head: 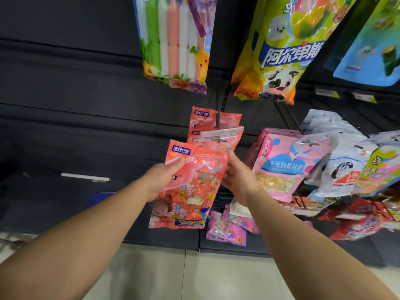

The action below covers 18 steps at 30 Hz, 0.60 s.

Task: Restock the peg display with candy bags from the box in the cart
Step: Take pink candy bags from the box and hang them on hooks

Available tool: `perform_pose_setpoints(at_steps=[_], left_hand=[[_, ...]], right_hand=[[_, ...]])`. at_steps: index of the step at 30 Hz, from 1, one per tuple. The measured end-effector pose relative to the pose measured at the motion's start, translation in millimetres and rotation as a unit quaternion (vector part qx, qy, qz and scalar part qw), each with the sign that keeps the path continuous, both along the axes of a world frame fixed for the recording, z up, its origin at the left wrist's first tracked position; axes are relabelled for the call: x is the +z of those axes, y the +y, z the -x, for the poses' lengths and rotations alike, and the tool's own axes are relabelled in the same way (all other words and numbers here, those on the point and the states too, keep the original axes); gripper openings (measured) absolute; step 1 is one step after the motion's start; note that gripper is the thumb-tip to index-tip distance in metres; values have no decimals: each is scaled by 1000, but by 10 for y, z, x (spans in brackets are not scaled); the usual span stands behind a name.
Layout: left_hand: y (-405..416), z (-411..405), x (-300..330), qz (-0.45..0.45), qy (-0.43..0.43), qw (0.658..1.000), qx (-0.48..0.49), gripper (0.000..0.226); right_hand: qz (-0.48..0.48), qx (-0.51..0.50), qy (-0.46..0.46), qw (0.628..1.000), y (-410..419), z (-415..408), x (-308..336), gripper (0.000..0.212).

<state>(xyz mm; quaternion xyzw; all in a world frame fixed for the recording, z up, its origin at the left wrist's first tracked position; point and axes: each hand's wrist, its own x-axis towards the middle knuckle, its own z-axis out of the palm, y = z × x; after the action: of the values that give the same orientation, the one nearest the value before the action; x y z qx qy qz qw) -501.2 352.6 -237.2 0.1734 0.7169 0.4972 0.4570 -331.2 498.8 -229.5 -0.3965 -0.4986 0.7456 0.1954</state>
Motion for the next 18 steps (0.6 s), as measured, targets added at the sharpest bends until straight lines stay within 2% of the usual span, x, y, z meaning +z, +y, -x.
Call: perform_pose_setpoints(at_steps=[1,4,8,10,14,18], left_hand=[[65,-51,3,-5,-5,1000,-3,63],[256,-185,14,-15,-2,1000,18,65],[485,-232,97,-51,58,993,92,26],[572,-222,153,-61,82,990,100,20],[712,-204,250,-38,109,988,105,26],[795,-167,282,-17,122,987,105,33]], right_hand=[[-13,7,-5,1000,-3,8,14,41],[-37,-64,-25,997,37,58,80,22],[-63,-132,-32,989,123,101,145,17],[-92,-145,-39,984,137,115,184,15],[-138,-156,-60,976,186,166,209,14],[-142,-160,-67,975,217,218,214,18]])
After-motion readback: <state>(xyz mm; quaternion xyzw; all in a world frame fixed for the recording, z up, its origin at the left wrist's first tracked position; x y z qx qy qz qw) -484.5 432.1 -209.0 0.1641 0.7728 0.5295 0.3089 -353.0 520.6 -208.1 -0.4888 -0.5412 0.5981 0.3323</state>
